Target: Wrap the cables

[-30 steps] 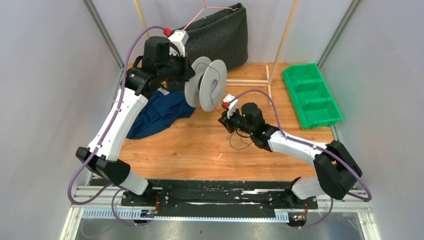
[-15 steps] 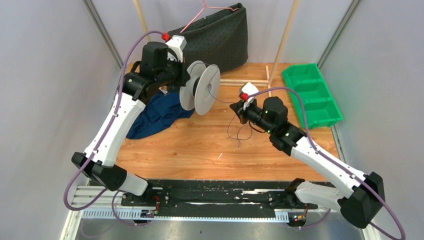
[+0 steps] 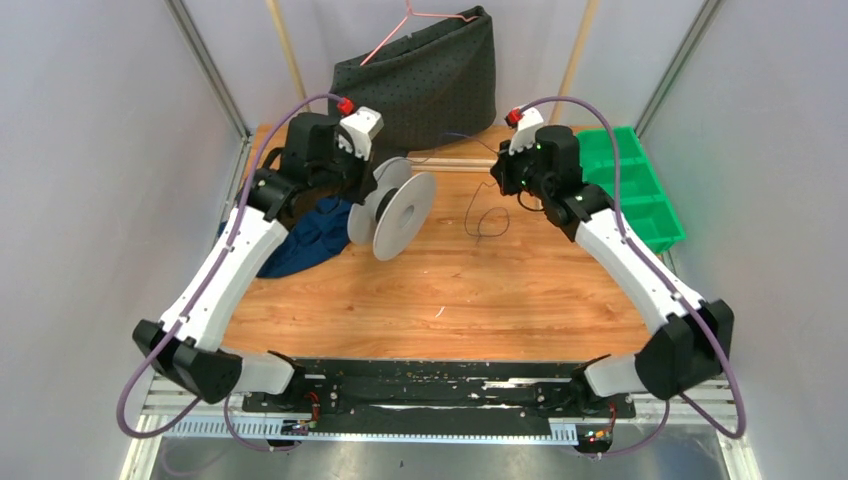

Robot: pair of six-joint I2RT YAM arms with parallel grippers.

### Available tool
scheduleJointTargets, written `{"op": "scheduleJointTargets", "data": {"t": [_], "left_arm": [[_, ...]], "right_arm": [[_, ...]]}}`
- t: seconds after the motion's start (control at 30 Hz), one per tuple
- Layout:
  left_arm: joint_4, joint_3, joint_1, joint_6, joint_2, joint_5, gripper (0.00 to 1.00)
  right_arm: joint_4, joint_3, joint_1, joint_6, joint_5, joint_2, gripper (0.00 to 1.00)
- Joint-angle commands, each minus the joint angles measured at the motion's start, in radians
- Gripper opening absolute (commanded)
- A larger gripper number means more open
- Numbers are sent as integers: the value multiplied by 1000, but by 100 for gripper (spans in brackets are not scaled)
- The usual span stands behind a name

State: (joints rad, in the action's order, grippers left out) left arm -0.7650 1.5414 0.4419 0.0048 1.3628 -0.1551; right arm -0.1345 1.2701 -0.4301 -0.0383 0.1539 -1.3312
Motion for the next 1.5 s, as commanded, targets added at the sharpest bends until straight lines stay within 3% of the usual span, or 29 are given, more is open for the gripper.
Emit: {"op": "scheduleJointTargets", "data": {"t": [0.0, 0.17, 0.33, 0.5, 0.67, 0.97, 1.07, 1.27, 1.47], "left_arm": [[162, 8, 4, 1, -114, -63, 0], [309, 15, 1, -137, -142, -117, 0], [447, 20, -15, -285, -135, -64, 0], [554, -15, -23, -405, -133, 78, 0], [702, -146, -26, -574, -168, 176, 0], [715, -261, -21, -760, -170, 443, 0], [692, -262, 23, -744, -141, 521, 0], [623, -213, 142, -574, -68, 601, 0], [615, -220, 171, -446, -43, 520, 0]], "right_arm": [[-134, -20, 36, -65, 6, -76, 1], [-139, -88, 20, -84, 129, -125, 1], [-149, -160, -49, -89, 155, -95, 1], [-154, -239, -88, -147, 136, -11, 1], [-204, -260, -163, -179, 81, 79, 1], [-287, -189, -299, -124, 67, 171, 1], [-308, -130, -344, -93, 68, 155, 1], [-358, 77, -375, -38, 117, 81, 1], [-378, 247, -374, 31, 80, 9, 1]]}}
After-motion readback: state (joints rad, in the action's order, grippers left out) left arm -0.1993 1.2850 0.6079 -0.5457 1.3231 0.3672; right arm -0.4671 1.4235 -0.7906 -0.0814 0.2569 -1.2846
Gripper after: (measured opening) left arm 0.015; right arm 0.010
